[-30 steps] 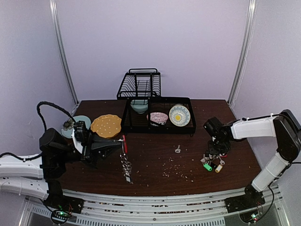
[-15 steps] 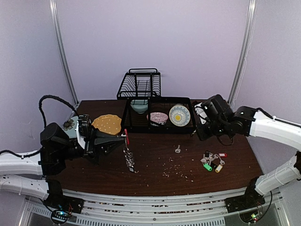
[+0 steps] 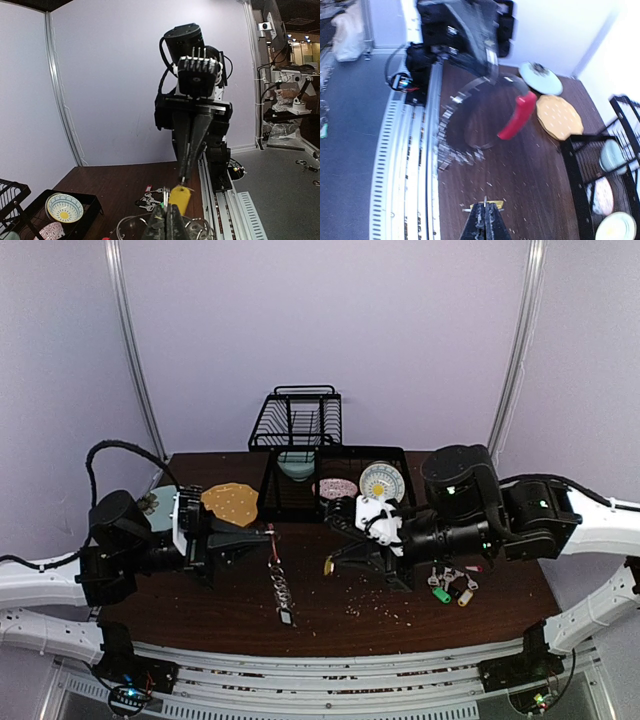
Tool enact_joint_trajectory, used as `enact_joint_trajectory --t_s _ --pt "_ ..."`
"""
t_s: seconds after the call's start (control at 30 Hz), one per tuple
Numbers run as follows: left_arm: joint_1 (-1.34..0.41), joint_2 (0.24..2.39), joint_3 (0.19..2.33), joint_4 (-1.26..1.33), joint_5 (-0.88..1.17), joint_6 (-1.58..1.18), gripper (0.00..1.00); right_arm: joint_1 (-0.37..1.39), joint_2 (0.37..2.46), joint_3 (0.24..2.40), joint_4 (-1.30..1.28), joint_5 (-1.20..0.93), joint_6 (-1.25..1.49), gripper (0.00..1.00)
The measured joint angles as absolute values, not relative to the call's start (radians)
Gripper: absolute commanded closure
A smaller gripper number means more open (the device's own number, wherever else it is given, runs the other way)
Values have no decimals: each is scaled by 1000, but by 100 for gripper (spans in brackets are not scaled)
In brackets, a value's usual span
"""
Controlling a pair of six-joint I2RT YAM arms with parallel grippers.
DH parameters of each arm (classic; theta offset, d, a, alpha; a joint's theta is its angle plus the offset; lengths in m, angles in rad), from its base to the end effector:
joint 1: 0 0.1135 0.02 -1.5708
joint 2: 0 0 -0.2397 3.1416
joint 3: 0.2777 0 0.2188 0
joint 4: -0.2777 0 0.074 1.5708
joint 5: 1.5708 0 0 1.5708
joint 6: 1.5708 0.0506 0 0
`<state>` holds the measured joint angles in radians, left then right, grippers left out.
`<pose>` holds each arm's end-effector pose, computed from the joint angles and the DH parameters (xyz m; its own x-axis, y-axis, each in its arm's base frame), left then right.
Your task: Put the keys on the keyring
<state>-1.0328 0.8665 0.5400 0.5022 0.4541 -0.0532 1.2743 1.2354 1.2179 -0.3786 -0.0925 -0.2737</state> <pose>0.0839 -0.1840 0.3064 0.0366 -0.1547 -0.9873 0.9964 0.0815 0.0242 0.0736 0.2570 0.3481 0.1556 -0.4119 -0.8979 -0.9713 0.1019 -0.2151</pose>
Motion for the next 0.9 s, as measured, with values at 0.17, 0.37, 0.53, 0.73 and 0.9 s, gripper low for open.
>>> enact_joint_trajectory --t_s 0.17,0.37,0.53,0.73,0.9 --pt "-1033 813 524 521 502 0 100 1295 1275 1265 -340 -264 -300 100" --pt "-1033 773 494 554 509 71 100 1295 1340 1310 -252 -355 -176 100" --pt "-1033 773 462 599 544 84 100 1303 1379 1307 -124 -411 -59 100" --pt "-1033 776 456 624 573 88 100 1314 1391 1295 -26 -424 13 100" --pt "-1033 776 448 649 580 94 100 1314 1387 1254 51 -433 55 100"
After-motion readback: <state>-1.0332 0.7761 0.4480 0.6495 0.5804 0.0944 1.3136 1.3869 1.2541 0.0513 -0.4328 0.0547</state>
